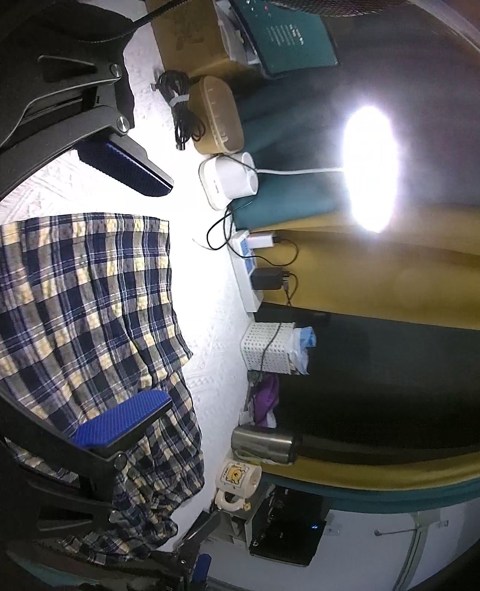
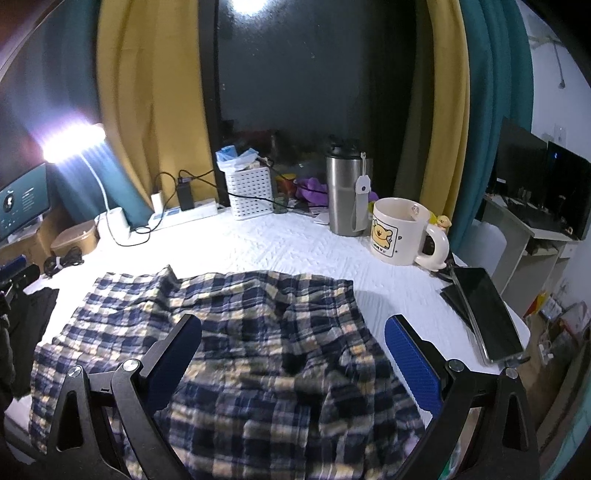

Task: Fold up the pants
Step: 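Lower the right gripper onto the plaid pants edge while the left gripper closes on fabric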

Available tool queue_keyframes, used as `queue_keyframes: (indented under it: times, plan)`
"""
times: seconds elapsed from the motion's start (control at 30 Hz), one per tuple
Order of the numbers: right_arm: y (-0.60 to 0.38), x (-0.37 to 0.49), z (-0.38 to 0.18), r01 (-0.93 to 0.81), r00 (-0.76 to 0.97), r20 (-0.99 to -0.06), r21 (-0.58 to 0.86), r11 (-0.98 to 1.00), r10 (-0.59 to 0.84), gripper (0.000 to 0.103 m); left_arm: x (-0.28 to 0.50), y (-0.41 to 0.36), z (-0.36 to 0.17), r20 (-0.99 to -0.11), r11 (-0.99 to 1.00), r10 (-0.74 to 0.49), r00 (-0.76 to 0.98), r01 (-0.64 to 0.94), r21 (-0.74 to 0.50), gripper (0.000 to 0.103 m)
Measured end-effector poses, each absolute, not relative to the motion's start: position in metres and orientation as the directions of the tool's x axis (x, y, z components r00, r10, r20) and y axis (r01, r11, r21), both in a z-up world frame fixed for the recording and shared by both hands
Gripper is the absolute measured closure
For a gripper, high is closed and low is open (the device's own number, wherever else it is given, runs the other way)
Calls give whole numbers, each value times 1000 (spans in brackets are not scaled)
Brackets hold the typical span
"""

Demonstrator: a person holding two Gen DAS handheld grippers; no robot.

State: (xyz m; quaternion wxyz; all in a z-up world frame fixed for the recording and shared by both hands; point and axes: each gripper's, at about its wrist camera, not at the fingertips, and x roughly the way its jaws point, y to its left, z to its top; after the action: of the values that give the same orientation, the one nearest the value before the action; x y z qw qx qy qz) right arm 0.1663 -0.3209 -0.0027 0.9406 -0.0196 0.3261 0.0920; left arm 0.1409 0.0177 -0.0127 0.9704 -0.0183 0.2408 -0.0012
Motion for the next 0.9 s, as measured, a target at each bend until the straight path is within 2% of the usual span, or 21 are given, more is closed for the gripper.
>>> queue_keyframes:
  times: [0.47,0.9]
  plan:
    - [-345,251,-24,-132,730,-670,55,990,135,3,220,37,-54,-625,999,3,781,-25,-27,0]
    - [-351,319,-77,-123,622,-770,82,989,141,3,269,51,-101,-747,998,-6,665,-48,-51,13]
